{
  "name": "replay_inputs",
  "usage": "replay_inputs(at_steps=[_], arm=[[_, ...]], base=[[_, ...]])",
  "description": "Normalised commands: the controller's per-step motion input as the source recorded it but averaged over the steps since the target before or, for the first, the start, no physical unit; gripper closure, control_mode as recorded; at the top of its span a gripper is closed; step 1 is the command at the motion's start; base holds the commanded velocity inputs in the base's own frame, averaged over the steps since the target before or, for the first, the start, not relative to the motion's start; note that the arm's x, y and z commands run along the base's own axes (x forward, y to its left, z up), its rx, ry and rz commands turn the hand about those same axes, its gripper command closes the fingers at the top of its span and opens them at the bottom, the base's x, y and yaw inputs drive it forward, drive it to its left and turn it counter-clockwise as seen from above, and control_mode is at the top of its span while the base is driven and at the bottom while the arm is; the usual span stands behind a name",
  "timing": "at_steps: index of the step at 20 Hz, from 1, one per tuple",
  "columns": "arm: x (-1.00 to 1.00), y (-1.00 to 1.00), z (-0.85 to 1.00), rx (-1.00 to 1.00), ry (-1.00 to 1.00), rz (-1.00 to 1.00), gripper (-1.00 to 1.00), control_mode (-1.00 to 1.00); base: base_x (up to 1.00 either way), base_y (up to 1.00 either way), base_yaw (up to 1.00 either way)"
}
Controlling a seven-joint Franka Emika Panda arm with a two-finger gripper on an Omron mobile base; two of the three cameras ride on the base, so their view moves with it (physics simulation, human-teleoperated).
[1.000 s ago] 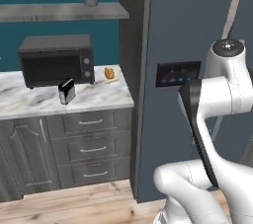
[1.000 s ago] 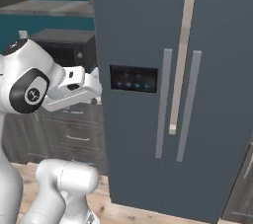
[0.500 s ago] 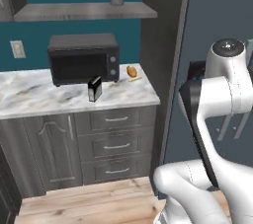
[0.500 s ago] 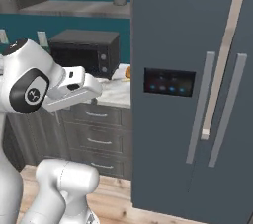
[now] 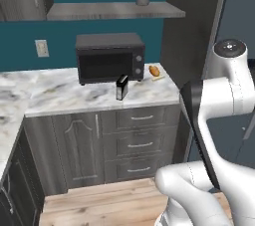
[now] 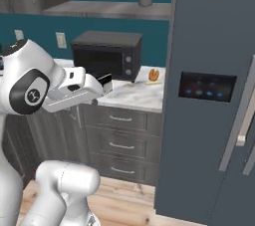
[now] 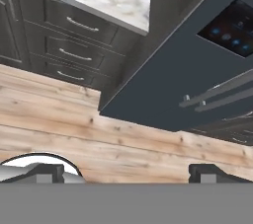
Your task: Pick the boxed food and cereal from the counter and place them in the cabinets closest to them.
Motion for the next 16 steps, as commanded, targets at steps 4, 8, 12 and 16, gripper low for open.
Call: replay_inputs(at_steps=[4,8,12,16], arm=[[0.00,0.00,0.00,0.00,0.00,0.00,-1.00,1.00],[0.00,0.00,0.00,0.00,0.00,0.00,-1.00,1.00],[0.00,0.00,0.00,0.00,0.00,0.00,-1.00,1.00],[0.00,0.00,0.00,0.00,0.00,0.00,-1.00,1.00]], base=[[0.00,0.58,0.02],[0.00,0.55,0.02],[0.00,0.43,0.00],[0.00,0.40,0.00]])
